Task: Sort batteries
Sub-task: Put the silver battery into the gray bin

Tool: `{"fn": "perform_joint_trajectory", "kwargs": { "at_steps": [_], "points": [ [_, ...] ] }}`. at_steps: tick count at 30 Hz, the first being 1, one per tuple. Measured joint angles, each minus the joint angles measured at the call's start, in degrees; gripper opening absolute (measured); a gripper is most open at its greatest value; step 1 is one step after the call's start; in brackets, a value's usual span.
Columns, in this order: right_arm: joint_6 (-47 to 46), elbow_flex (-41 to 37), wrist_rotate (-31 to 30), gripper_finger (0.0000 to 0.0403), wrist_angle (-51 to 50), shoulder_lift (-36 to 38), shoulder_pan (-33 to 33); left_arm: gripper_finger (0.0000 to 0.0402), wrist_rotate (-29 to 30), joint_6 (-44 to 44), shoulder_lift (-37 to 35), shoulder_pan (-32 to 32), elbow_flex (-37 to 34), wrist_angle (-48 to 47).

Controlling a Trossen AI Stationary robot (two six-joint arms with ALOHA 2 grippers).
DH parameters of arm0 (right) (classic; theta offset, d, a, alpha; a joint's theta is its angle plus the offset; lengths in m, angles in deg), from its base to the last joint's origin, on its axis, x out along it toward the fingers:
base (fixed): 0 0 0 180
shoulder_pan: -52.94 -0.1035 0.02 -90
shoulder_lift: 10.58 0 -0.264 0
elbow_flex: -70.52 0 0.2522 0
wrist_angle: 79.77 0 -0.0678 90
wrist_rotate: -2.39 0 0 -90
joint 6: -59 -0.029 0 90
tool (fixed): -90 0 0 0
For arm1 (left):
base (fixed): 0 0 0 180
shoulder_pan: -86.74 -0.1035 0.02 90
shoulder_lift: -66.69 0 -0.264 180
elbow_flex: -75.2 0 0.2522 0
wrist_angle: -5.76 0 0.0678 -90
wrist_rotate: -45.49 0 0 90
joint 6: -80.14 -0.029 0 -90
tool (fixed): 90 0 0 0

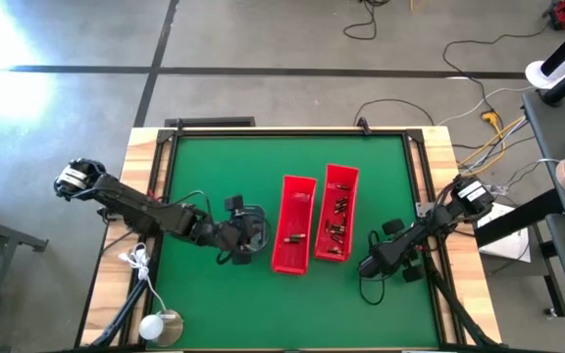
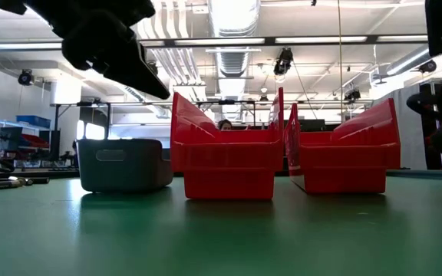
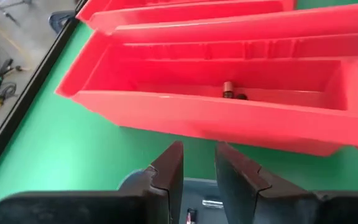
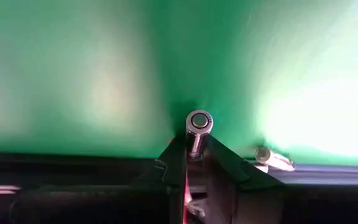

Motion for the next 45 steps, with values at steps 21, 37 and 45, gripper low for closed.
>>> {"fn": "perform_joint_trajectory", "kwargs": {
  "at_steps": [21,37,45],
  "points": [
    [-8.99,12.21,-0.99,0.0033,2.44,3.37,-0.99,0.0073,-0.1,-0.32,-0.07,-1.17,-0.12,1.42],
    [-19.83,32.83,-14.0,0.0033,-4.9,10.59,-1.4,0.0073,-1.61,-3.59,-2.19,0.54,-0.17,5.71],
    [-14.39,39.61,-29.29,0.0033,9.7,13.95,0.03,0.0073,-3.01,-10.9,-5.2,4.18,-0.17,12.44]
  ]
}}
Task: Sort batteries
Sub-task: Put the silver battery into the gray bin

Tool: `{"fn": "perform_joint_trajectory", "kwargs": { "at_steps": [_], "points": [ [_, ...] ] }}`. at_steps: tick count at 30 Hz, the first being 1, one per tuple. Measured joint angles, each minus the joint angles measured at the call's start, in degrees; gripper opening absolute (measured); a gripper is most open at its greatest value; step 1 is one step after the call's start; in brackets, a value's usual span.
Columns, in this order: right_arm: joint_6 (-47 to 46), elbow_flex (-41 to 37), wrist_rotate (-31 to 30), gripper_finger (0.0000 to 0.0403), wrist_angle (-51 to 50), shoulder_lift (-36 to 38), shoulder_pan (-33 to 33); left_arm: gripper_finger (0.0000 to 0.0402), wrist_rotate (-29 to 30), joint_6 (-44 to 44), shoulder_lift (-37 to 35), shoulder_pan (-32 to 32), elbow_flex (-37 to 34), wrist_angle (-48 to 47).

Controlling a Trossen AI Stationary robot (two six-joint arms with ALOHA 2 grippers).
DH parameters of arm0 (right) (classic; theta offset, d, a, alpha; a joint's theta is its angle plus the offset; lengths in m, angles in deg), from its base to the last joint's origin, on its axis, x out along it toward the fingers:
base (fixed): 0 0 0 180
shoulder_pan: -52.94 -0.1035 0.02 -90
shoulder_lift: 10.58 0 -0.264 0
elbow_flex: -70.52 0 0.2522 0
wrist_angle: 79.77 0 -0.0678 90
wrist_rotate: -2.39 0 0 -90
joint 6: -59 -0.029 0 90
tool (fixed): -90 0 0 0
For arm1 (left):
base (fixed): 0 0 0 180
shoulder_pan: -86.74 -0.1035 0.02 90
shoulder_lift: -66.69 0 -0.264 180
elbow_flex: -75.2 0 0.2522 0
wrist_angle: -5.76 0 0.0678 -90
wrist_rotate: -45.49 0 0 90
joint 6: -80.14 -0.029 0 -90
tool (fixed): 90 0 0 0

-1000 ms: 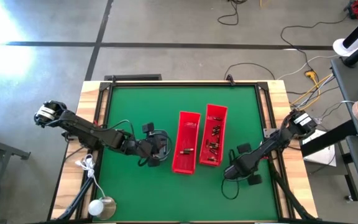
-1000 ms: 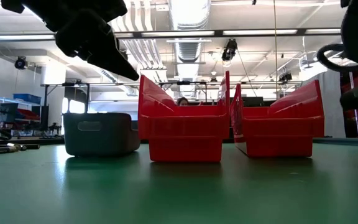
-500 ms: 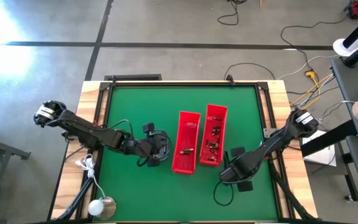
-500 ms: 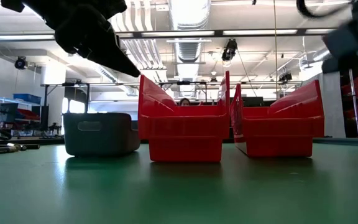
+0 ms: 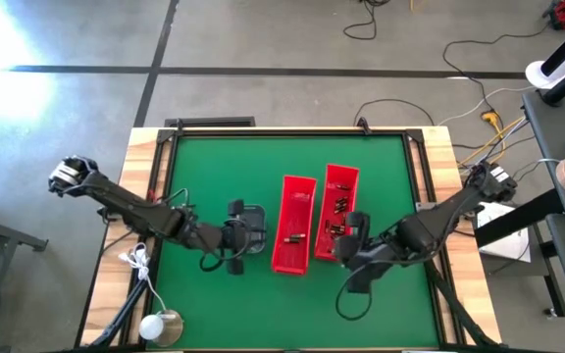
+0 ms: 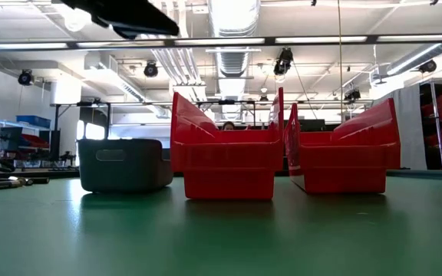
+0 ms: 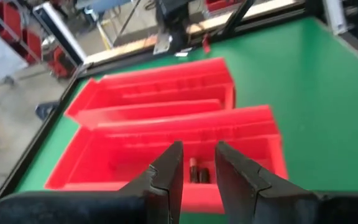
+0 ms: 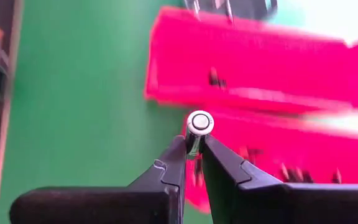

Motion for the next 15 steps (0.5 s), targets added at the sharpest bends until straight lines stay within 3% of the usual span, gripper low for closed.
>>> {"fn": "perform_joint_trajectory", "kwargs": {
  "at_steps": [10,15],
  "points": [
    [12.91,0.01,-0.35,0.0033,20.92,-2.14,3.72,0.0073,-0.16,-3.53,-3.23,3.94,-0.98,1.89],
    [20.59,0.01,-0.32,0.0033,33.98,-2.15,5.64,0.0073,-3.69,-14.25,-4.06,3.77,-10.14,27.59]
  ]
}}
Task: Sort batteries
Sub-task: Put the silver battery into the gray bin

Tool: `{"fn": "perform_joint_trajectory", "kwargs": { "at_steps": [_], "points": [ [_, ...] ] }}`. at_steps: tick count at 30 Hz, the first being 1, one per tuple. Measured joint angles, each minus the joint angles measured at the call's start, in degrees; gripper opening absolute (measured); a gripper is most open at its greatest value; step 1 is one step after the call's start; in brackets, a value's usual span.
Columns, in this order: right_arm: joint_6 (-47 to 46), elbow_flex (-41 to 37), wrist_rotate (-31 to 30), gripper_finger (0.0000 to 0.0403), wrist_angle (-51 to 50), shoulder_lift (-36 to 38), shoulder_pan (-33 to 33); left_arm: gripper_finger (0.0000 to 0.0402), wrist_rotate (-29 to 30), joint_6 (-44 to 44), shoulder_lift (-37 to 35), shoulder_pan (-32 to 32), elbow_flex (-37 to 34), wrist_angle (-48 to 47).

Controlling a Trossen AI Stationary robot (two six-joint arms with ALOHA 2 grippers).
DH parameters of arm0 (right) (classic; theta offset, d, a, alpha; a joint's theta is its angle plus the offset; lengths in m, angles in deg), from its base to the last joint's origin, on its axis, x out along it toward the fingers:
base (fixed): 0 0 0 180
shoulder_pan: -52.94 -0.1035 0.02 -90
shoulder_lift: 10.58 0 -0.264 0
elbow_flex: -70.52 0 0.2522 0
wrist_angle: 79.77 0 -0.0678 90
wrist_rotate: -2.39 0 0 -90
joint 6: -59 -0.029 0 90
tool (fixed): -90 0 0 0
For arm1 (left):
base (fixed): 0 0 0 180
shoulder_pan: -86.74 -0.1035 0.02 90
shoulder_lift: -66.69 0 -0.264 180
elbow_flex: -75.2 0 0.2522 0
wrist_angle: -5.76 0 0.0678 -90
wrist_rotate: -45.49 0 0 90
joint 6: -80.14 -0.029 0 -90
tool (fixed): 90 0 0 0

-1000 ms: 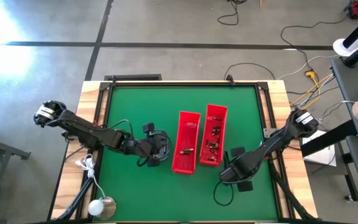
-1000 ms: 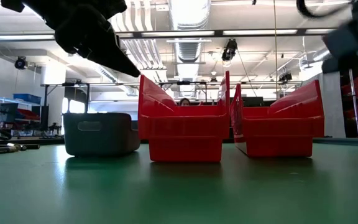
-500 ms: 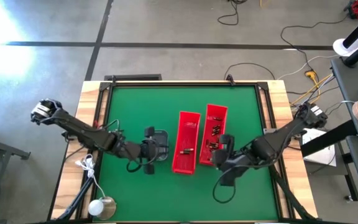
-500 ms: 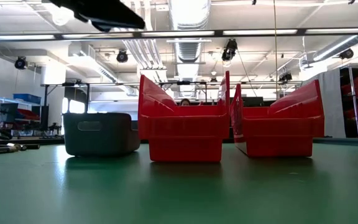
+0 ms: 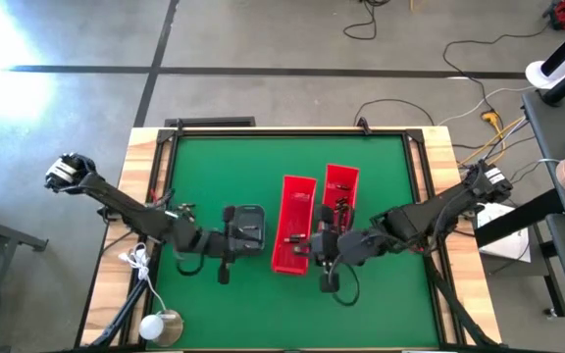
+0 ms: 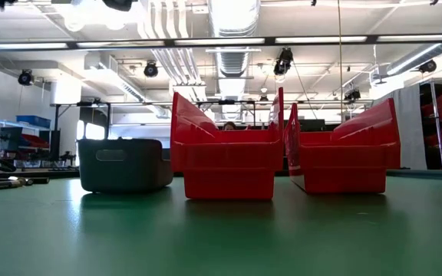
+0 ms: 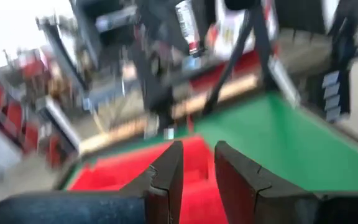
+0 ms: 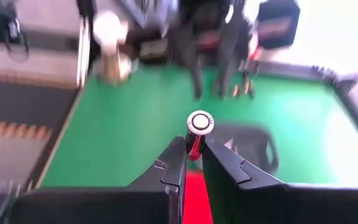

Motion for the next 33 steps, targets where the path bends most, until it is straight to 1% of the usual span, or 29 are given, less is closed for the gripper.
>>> {"fn": "perform_joint_trajectory", "kwargs": {
  "at_steps": [1,3,5,6,11,14,22,26,29,33],
  "points": [
    [1.22,0.02,-0.01,0.0033,2.18,-0.25,0.53,0.0073,-1.15,-1.3,-0.28,-0.29,-2.21,5.3],
    [2.66,0.07,0.01,0.0033,5.23,-1.15,1.66,0.0073,-1.55,-1.91,-1.38,-0.82,-6.51,13.76],
    [2.94,0.07,0.04,0.0033,6.57,-2.74,2.92,0.0073,-1.7,-1.62,-2.88,-1.19,-9.53,18.91],
    [2.93,0.03,0.08,0.0033,6.54,-3.53,3.52,0.0073,-1.84,-1.22,-3.92,-1.21,-10.62,20.04],
    [2.88,-0.02,0.08,0.0033,8.47,-7.48,6.51,0.0073,-2.19,3.42,-7.8,-1.15,-11.87,18.39],
    [2.94,-0.02,0.38,0.0033,10.67,-9.52,8.17,0.0073,-2.03,3.96,-8.01,-1.19,-11.9,16.04],
    [3.55,-0.02,0.79,0.0033,15.4,-12.77,11.41,0.0073,-1.82,2.64,-4.3,-2.92,-9.77,17.59],
    [4.19,-0.02,4.79,0.0033,17.59,-12.83,11.7,0.0073,-0.56,4.53,-1.86,-4.41,-8.43,21.21],
    [4.5,-0.02,5.07,0.0033,18.15,-12.85,11.6,0.0074,-0.3,5.74,-0.49,-5.25,-7.76,21.07],
    [4.62,-0.02,5.09,0.0033,17.97,-12.76,11.6,0.0093,-0.36,7.35,0.29,-5.82,-7.21,21.1]
  ]
}}
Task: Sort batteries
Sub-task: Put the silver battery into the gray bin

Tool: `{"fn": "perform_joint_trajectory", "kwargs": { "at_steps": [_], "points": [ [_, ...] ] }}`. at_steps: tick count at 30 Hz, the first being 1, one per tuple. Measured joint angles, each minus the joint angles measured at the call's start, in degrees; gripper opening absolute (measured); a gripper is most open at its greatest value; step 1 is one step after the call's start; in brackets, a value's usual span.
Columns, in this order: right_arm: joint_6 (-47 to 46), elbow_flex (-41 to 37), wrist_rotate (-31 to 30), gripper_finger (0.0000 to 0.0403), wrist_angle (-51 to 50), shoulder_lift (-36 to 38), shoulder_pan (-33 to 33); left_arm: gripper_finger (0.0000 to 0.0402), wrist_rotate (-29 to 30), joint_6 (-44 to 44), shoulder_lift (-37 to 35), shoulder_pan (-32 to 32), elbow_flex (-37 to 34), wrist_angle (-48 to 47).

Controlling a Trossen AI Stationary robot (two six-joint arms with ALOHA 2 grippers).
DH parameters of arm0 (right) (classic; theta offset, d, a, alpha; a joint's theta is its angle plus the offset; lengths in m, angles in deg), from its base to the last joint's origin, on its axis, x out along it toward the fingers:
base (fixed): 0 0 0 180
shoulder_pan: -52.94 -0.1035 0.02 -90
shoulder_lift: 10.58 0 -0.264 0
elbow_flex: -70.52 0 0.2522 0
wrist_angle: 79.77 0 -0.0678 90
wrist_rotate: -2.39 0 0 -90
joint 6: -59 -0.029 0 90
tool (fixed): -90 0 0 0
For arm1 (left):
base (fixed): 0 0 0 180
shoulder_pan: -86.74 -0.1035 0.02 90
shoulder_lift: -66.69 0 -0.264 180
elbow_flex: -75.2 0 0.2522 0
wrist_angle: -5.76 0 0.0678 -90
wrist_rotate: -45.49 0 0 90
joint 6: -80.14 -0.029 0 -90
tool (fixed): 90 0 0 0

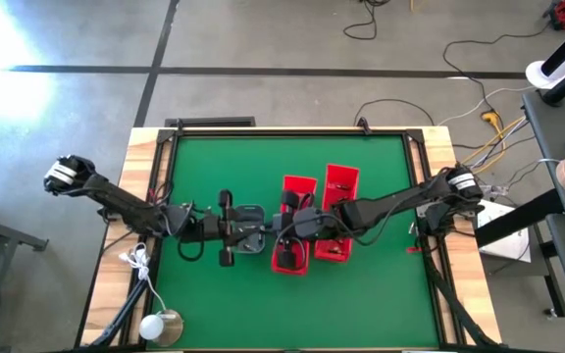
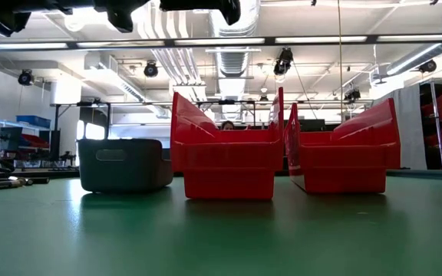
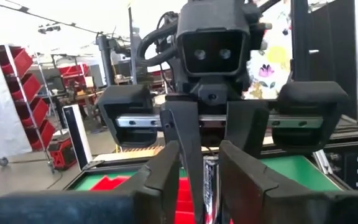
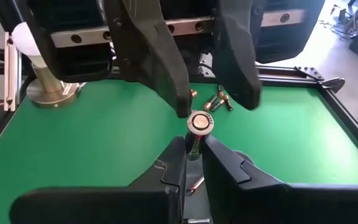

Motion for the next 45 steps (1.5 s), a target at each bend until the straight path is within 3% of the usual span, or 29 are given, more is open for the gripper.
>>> {"fn": "perform_joint_trajectory", "kwargs": {
  "at_steps": [9,23,27,34,45],
  "points": [
    [0.54,0.0,0.0,0.0033,-0.03,0.09,0.0,0.0164,-1.91,0.92,0.26,-0.58,0.19,-1.29],
    [0.3,-0.02,-0.04,0.0033,-0.67,0.11,0.0,0.0151,-2.8,-0.38,3.43,-2.37,1.0,-0.72],
    [-0.21,-0.07,-0.19,0.0033,-0.74,0.11,-0.02,0.0119,-3.52,-0.46,3.89,-2.39,1.17,-0.84],
    [-0.21,-0.09,-0.92,0.0033,-0.31,0.11,0.04,0.002,-4.03,-0.7,3.72,-2.39,1.17,-1.01],
    [-1.35,-0.09,-0.54,0.0043,-0.13,0.24,0.0,0.0016,-6.26,-0.3,3.09,-2.57,1.96,-2.83]
  ]
}}
